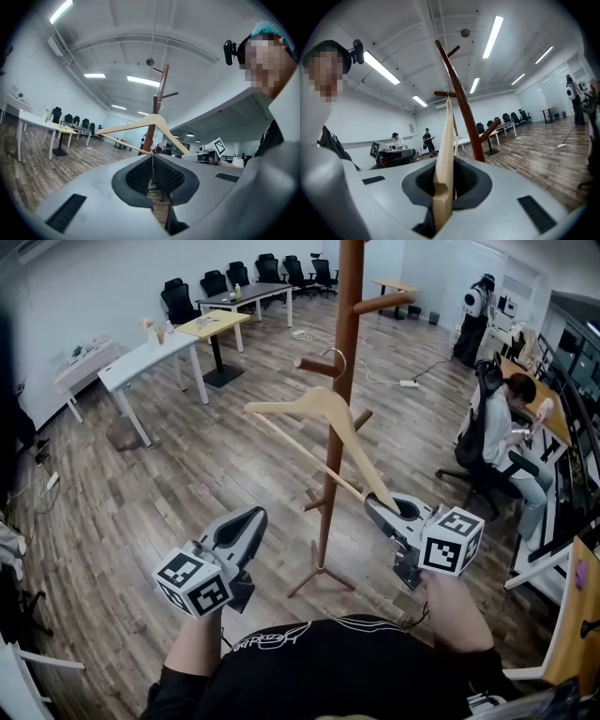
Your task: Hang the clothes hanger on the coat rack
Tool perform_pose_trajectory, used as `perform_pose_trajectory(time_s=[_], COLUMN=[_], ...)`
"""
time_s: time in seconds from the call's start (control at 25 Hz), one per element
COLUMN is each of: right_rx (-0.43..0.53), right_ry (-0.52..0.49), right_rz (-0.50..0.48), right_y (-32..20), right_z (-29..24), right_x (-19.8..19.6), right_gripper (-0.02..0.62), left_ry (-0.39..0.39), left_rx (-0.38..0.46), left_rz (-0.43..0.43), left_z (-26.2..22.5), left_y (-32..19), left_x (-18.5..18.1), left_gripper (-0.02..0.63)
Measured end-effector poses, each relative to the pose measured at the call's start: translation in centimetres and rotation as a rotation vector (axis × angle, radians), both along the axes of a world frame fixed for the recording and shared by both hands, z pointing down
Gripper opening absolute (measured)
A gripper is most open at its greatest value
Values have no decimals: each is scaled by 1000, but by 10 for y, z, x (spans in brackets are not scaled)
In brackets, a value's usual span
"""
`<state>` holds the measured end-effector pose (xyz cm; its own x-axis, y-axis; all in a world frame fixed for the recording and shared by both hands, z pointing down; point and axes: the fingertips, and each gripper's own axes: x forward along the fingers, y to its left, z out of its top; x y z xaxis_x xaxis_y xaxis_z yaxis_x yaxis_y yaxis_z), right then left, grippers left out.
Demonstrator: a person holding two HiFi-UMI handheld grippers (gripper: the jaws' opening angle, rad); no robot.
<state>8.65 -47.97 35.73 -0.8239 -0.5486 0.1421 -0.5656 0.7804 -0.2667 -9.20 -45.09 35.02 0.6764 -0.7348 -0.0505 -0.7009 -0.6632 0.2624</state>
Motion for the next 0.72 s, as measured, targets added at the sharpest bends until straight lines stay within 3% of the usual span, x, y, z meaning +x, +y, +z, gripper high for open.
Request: perform_pose_trajectory(time_s=[0.72], right_rx=[-32], right_ry=[42], right_rz=[4], right_y=[-18], right_z=[31], right_x=[9], right_gripper=[55], left_ry=[9], left_rx=[-65], left_rz=[-38], left_z=[17], left_y=[-6], left_x=[-4], left_gripper=[9])
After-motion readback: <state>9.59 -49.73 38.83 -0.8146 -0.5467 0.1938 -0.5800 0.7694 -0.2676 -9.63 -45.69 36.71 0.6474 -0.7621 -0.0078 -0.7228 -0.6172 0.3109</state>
